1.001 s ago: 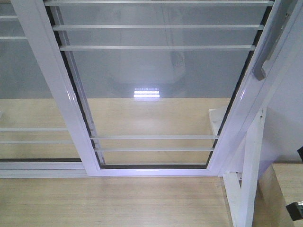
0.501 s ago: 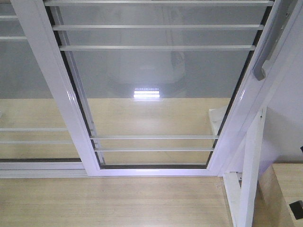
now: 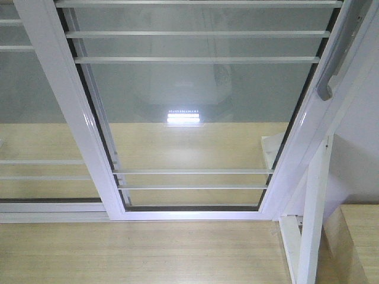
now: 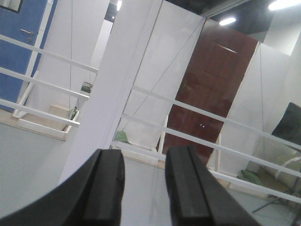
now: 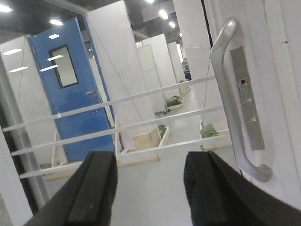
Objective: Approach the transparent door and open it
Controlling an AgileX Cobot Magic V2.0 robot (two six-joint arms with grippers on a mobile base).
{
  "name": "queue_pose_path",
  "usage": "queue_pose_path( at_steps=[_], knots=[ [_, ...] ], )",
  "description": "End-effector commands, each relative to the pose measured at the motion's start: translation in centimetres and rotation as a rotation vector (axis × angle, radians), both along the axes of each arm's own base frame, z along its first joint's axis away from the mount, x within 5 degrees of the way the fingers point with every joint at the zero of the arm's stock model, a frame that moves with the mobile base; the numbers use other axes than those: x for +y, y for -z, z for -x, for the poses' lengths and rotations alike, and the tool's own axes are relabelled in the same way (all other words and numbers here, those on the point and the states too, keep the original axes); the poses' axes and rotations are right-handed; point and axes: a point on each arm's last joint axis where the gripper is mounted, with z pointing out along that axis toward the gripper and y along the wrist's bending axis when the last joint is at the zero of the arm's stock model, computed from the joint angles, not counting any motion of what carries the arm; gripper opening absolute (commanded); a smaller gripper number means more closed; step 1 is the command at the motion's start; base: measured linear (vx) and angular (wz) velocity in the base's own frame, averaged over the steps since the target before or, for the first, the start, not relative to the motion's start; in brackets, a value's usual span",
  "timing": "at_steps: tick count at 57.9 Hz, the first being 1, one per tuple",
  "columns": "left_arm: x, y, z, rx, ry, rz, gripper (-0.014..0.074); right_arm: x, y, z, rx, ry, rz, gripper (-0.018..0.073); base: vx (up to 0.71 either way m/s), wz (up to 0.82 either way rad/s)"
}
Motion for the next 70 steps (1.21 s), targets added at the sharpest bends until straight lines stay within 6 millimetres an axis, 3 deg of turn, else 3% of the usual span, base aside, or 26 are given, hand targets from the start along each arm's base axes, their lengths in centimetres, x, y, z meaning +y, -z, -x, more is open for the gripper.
queue_pose_path(
  at_steps=[1,12,19,26,33,40,51,59,70],
  knots=[
    [0.0,-2.7,0.3,-0.078,0.003,-0.019,0.0381,-0.2,-3.6,0.7,-0.128,0.014,-0.025,0.0405,0.0,0.0],
    [-0.3,-7.6,0.9,-0.076,-0.006,-0.192,0.0381,0.0,-8.2,1.6,-0.062,0.002,0.137,0.0395,0.0,0.0],
    [-0.4,-10.0,-0.6,-0.033,-0.002,-0.2,0.0381,0.3,-11.5,0.8,0.034,-0.011,0.207,0.0395,0.0,0.0],
    [-0.7,-11.8,-3.4,0.033,0.002,-0.22,0.0381,0.6,-14.0,-1.9,0.118,0.006,0.298,0.0395,0.0,0.0],
    [-1.1,-12.5,-7.0,0.092,0.002,-0.247,0.0381,1.2,-15.1,-5.6,0.184,0.018,0.375,0.0395,0.0,0.0],
    [-1.5,-12.6,-10.2,0.126,0.003,-0.25,0.0381,1.9,-15.0,-9.5,0.202,0.014,0.397,0.0395,0.0,0.0],
    [-2.2,-12.1,-14.5,0.204,0.024,-0.298,0.0381,2.6,-13.1,-15.0,0.193,0.028,0.386,0.0395,0.0,0.0],
    [-3.1,-11.5,-16.3,0.233,0.066,-0.381,0.0381,1.2,-11.3,-18.2,0.218,0.102,0.368,0.0395,0.0,0.0],
    [-3.5,-10.8,-16.9,0.257,0.084,-0.385,0.0381,-1.7,-8.7,-21.3,0.254,0.212,0.346,0.0395,0.0,0.0]
  ],
)
